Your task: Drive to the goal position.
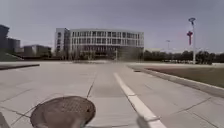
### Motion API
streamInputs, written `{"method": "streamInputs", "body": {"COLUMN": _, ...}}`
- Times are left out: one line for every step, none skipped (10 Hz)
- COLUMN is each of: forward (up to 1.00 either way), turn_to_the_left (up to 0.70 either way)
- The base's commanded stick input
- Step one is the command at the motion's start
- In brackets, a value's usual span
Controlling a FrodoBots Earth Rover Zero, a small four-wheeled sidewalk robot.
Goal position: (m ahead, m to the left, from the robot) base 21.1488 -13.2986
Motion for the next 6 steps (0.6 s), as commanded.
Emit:
{"method": "streamInputs", "body": {"forward": 0.7, "turn_to_the_left": 0.0}}
{"method": "streamInputs", "body": {"forward": 0.7, "turn_to_the_left": 0.0}}
{"method": "streamInputs", "body": {"forward": 0.7, "turn_to_the_left": 0.0}}
{"method": "streamInputs", "body": {"forward": 0.7, "turn_to_the_left": 0.0}}
{"method": "streamInputs", "body": {"forward": 0.7, "turn_to_the_left": 0.0}}
{"method": "streamInputs", "body": {"forward": 0.7, "turn_to_the_left": 0.0}}
